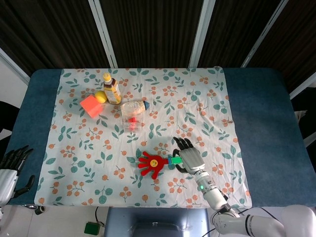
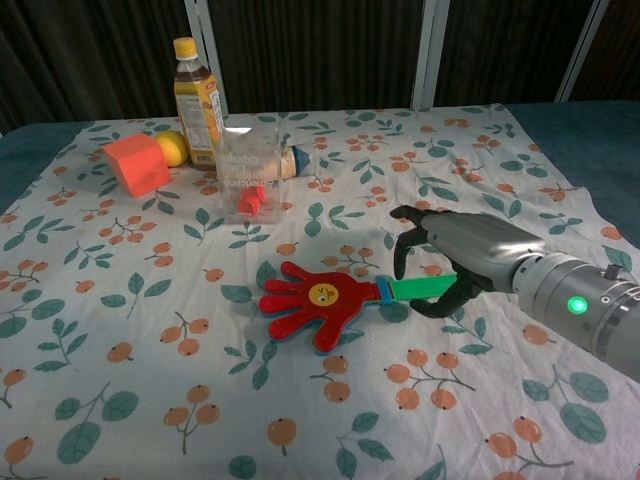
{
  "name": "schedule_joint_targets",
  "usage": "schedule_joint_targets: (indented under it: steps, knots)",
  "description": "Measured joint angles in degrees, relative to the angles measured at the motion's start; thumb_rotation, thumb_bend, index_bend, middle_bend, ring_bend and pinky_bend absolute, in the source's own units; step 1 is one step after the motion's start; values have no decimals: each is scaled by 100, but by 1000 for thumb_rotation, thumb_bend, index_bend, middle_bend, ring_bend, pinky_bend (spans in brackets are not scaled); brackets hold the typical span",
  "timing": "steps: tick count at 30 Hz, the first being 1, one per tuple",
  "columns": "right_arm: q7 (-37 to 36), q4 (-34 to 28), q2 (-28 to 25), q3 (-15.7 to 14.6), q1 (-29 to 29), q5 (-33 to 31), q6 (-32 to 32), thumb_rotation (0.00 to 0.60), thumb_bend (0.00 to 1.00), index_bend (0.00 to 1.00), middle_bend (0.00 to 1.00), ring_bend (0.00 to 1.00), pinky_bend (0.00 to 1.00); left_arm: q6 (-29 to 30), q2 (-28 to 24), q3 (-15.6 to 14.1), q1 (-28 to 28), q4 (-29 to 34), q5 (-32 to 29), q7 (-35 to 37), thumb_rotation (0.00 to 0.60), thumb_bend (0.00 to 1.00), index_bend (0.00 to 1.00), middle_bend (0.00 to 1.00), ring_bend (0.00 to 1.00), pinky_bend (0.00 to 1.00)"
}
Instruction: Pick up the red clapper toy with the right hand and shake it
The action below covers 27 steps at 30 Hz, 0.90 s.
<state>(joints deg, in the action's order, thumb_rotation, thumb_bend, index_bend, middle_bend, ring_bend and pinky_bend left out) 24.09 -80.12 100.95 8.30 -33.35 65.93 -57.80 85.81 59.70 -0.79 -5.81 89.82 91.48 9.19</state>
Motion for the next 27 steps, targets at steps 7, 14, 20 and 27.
schedule_joint_targets:
  steps: [7,14,20,27]
  knots:
    - [6,91,69,-13,-20,-39,4,600,417,558,12,0,0,-2,-9,-6,0,-7,17,23,600,445,0,0,0,45]
    - [-44,108,100,-13,-26,-49,-17,600,419,574,22,0,0,20,-9,-11,9,-17,37,34,600,447,0,0,0,45]
    - [-51,113,106,-9,-33,-65,-29,600,419,574,22,0,0,6,-19,-20,5,-13,51,47,600,446,0,0,0,45]
    - [-92,118,125,-8,-42,-35,-57,600,426,607,40,0,0,-6,-26,-20,4,-16,42,55,600,444,0,0,0,45]
